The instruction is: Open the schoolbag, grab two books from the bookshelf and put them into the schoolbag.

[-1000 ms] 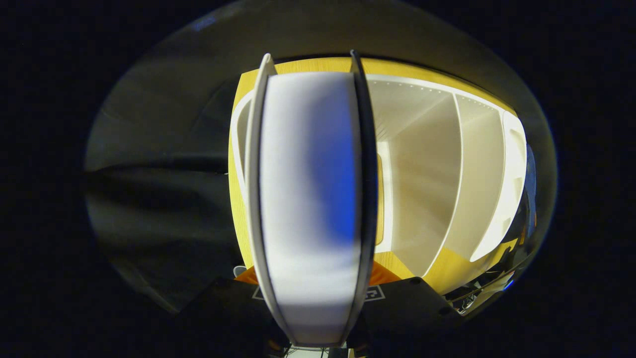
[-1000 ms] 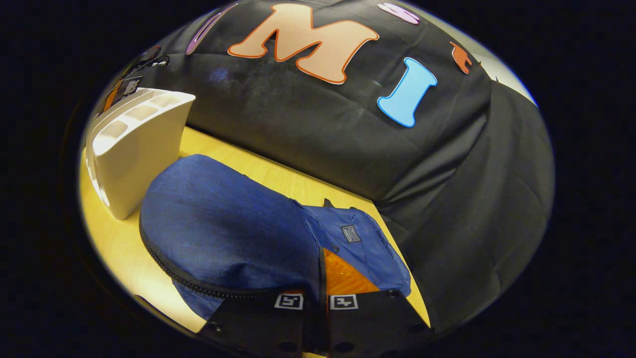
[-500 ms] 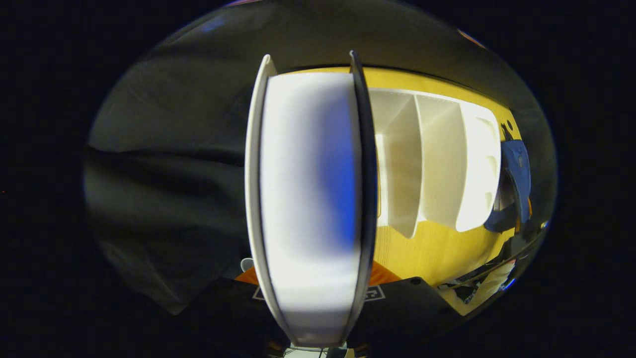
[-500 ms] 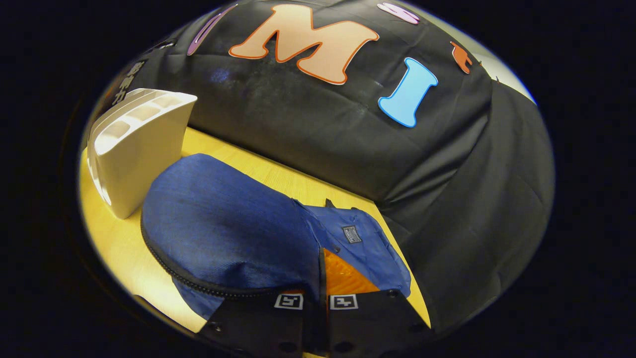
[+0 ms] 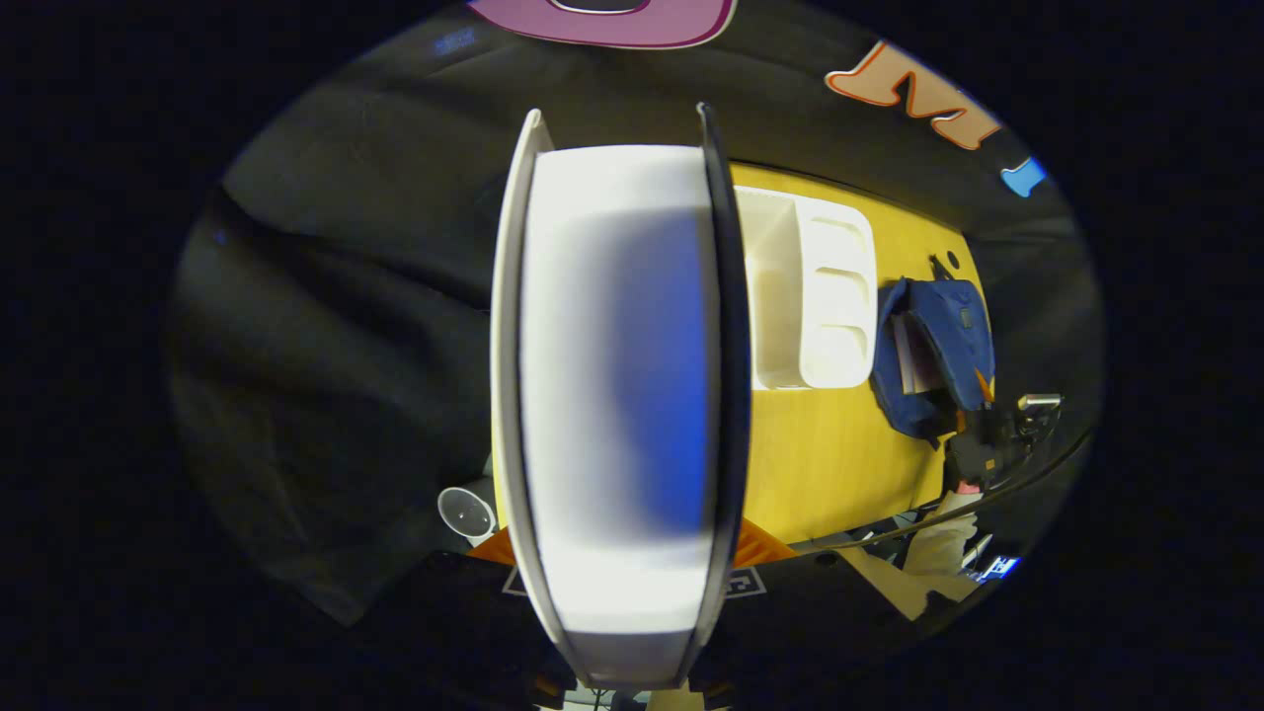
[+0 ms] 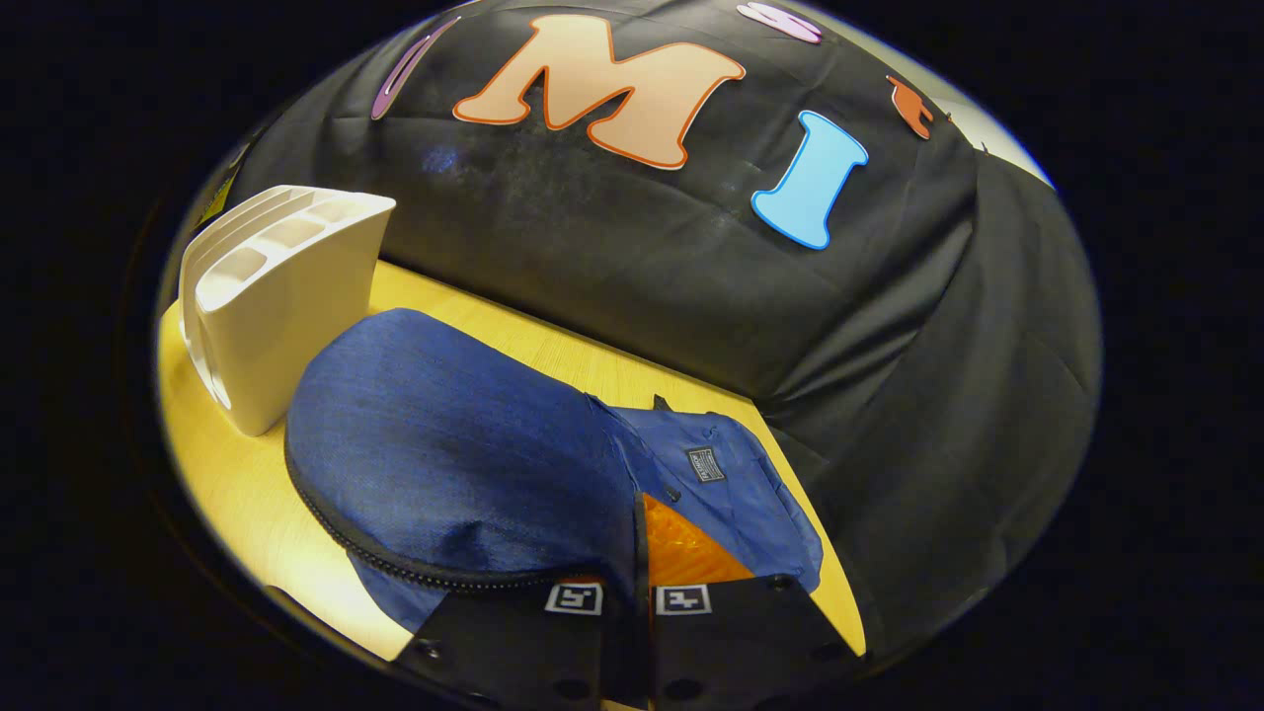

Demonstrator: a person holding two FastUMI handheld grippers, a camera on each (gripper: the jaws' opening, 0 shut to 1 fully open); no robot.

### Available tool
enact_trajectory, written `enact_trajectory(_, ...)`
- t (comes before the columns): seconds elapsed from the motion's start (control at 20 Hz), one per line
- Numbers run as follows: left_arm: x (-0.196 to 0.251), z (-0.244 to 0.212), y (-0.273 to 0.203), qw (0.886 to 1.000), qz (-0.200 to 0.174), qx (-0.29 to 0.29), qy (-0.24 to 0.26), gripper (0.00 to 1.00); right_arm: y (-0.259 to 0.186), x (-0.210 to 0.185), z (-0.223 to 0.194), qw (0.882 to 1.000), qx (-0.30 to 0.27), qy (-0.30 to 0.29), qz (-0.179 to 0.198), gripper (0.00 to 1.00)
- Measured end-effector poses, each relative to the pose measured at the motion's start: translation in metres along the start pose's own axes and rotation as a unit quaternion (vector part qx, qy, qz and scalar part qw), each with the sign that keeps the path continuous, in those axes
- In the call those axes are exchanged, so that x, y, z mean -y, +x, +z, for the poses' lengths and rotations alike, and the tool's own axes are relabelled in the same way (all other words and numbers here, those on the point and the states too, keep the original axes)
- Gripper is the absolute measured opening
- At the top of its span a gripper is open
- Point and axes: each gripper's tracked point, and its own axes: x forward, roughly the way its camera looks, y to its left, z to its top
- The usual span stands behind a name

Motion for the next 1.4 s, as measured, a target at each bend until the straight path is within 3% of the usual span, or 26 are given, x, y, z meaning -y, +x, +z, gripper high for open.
enact_trajectory(0.15,0.030,-0.011,-0.011,0.999,-0.031,0.022,-0.009,0.40,-0.002,0.003,-0.001,1.000,0.004,-0.001,0.009,0.06)
enact_trajectory(0.35,0.088,-0.017,-0.012,0.993,-0.105,0.047,-0.016,0.41,-0.003,0.006,-0.003,1.000,0.005,-0.002,0.020,0.06)
enact_trajectory(0.85,0.233,-0.015,0.035,0.956,-0.281,0.078,-0.031,0.40,-0.002,0.007,-0.003,0.999,0.005,0.015,0.034,0.06)
enact_trajectory(1.05,0.280,-0.011,0.066,0.943,-0.320,0.089,-0.035,0.40,0.000,0.009,-0.001,0.999,0.004,0.033,0.037,0.08)
enact_trajectory(1.4,0.346,0.005,0.129,0.921,-0.368,0.087,-0.092,0.40,-0.001,0.018,0.005,0.996,0.011,0.081,0.046,0.05)
